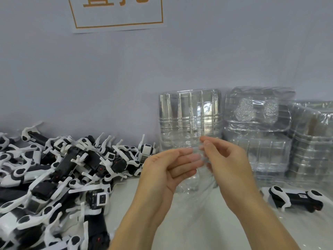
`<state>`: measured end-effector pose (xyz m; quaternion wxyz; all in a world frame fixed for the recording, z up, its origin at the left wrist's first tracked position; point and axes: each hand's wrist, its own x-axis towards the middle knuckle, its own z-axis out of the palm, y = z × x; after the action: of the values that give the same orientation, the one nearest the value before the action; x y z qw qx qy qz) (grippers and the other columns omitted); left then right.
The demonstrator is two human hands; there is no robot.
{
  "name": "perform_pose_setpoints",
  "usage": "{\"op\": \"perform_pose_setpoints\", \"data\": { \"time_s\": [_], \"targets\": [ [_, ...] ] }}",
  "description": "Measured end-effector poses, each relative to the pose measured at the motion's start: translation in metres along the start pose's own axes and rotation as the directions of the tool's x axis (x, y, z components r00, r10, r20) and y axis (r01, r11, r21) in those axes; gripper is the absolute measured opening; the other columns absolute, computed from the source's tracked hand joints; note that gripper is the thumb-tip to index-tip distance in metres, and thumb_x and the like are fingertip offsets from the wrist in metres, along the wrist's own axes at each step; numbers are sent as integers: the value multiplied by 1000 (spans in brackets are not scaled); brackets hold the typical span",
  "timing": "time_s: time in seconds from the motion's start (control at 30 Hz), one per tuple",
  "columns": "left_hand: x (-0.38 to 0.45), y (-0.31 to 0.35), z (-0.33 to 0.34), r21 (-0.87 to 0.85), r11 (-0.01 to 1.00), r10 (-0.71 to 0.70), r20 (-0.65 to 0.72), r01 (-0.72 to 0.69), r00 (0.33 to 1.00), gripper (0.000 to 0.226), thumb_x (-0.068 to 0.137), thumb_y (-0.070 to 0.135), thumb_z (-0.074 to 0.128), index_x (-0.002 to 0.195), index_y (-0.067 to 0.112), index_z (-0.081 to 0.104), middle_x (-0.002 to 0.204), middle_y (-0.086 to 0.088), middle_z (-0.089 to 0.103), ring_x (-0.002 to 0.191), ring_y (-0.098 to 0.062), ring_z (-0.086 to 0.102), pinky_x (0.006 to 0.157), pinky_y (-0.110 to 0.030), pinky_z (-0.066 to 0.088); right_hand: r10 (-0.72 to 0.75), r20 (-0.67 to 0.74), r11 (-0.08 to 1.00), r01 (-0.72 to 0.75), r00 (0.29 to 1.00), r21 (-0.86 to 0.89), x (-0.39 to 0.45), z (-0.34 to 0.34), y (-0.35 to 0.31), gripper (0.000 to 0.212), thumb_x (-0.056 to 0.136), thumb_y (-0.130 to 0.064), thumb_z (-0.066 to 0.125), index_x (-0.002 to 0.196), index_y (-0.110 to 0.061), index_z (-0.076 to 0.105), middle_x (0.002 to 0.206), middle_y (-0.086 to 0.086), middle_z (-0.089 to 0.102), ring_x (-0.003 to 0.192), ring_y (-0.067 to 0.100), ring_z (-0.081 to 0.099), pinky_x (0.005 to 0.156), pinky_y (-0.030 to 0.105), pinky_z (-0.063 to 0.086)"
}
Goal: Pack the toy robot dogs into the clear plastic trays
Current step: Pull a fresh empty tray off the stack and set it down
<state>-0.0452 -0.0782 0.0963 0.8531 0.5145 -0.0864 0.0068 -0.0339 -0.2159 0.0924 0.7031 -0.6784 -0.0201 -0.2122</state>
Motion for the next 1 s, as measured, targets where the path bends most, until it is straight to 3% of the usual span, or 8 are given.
{"op": "perform_pose_setpoints", "data": {
  "time_s": [0.17, 0.3, 0.5, 0.63, 0.7, 0.8, 0.9, 1.0],
  "targets": [
    [-3, 7, -2, 145, 989, 27, -62, -18, 998, 16, 100, 14, 56, 103, 3, 68, 86, -14, 77, 77, -25, 76, 62, -25, 59, -217, 46, 966, 221, 975, -131, -6, 9, -6, 20, 96, -27, 62, 86, -43, 69, 91, -32, 70, 91, -11, 65, 74, 6, 47],
    [-1, 15, -20, 70, 996, -50, -53, 54, 997, 16, 102, 0, 47, 101, -2, 63, 67, -7, 70, 54, -13, 67, 54, -23, 57, -279, 113, 942, 295, 954, -161, -3, 2, -14, 20, 96, -33, 56, 87, -40, 72, 89, -25, 73, 88, -5, 67, 76, 12, 49],
    [6, 19, -66, -176, 981, -86, 15, 87, 996, 21, 87, 4, 52, 71, 8, 66, 58, 1, 58, 45, -4, 55, 47, -18, 51, 21, 89, 939, 11, 996, -343, 12, -39, -2, 25, 93, -54, 54, 89, -37, 72, 103, -5, 71, 89, -8, 64, 82, 32, 58],
    [8, 10, -87, -165, 980, -91, 94, 106, 991, 37, 86, -3, 44, 64, 14, 67, 54, 1, 54, 39, -4, 52, 44, -19, 48, 340, 335, 933, -271, 879, -237, 11, -45, 12, 54, 69, -76, 56, 112, -44, 64, 113, -15, 71, 98, 10, 71, 81, 32, 58],
    [9, 5, -90, -109, 985, -125, 76, 133, 989, 23, 82, -3, 49, 75, 8, 67, 65, -8, 53, 50, -9, 51, 46, -21, 47, 366, 411, 930, -347, 835, -123, 10, -39, 18, 60, 71, -67, 63, 123, -37, 59, 112, -6, 75, 97, 19, 74, 81, 36, 61],
    [12, 1, -95, 74, 975, -208, -53, 212, 977, 18, 89, 1, 56, 100, 2, 70, 85, -16, 58, 64, -17, 55, 56, -27, 53, 338, 351, 941, -327, 873, -91, 12, -36, 23, 60, 70, -55, 70, 126, -36, 59, 100, -6, 76, 84, 18, 74, 72, 34, 61],
    [15, -1, -95, 192, 960, -151, -258, 204, 954, 24, 101, 19, 55, 123, 20, 65, 106, -10, 71, 82, -24, 71, 63, -38, 59, 374, 368, 927, -339, 851, -158, 14, -45, 23, 49, 60, -58, 78, 107, -53, 64, 79, -15, 71, 74, 15, 64, 80, 44, 61],
    [15, -1, -88, 265, 946, -121, -244, 186, 962, 24, 98, 49, 56, 119, 43, 67, 112, 3, 73, 97, -23, 73, 72, -43, 61, 452, 412, 892, -383, 792, -242, 12, -50, 21, 67, 51, -61, 81, 114, -56, 59, 85, -7, 65, 73, 16, 57, 74, 41, 62]
  ]
}}
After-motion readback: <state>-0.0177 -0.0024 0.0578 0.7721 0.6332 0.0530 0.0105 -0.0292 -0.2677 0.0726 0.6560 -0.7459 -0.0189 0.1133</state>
